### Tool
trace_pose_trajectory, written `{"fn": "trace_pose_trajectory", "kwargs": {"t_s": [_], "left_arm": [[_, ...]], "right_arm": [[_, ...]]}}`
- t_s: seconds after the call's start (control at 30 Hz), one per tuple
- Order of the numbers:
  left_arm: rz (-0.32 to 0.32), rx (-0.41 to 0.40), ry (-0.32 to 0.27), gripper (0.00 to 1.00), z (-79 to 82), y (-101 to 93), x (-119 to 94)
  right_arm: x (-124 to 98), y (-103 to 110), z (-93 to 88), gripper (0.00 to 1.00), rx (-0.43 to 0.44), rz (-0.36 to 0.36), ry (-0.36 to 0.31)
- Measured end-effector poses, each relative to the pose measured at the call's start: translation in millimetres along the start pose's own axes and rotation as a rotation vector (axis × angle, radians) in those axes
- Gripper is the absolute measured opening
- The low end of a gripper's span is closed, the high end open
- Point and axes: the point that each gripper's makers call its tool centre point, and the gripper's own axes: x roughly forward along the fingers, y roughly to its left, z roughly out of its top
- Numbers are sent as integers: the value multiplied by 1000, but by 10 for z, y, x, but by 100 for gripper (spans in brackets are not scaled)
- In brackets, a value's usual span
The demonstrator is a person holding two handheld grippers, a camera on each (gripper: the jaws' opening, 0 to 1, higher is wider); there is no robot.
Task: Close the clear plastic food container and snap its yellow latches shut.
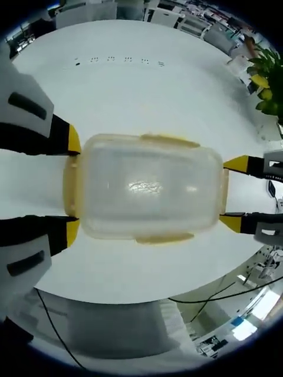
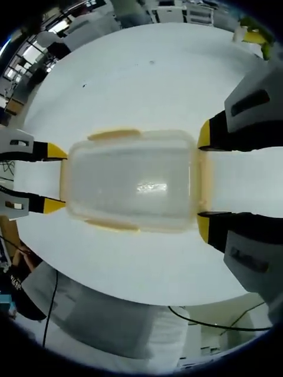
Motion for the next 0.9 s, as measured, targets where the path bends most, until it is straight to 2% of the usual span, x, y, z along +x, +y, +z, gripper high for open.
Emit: {"fn": "trace_pose_trajectory", "kwargs": {"t_s": [0.2, 0.33, 0.43, 0.9], "left_arm": [[1, 18, 15, 33, 76, 8, 17], [-14, 13, 3, 33, 125, -19, 8], [1, 21, 9, 33, 140, 6, -7], [-3, 1, 33, 33, 115, -42, 52]], "right_arm": [[-12, 20, -75, 37, 13, 0, 0], [-22, 51, -124, 37, 10, 4, 16], [-51, 27, -126, 37, 16, -2, 6], [5, 67, -128, 37, -9, -3, 31]]}}
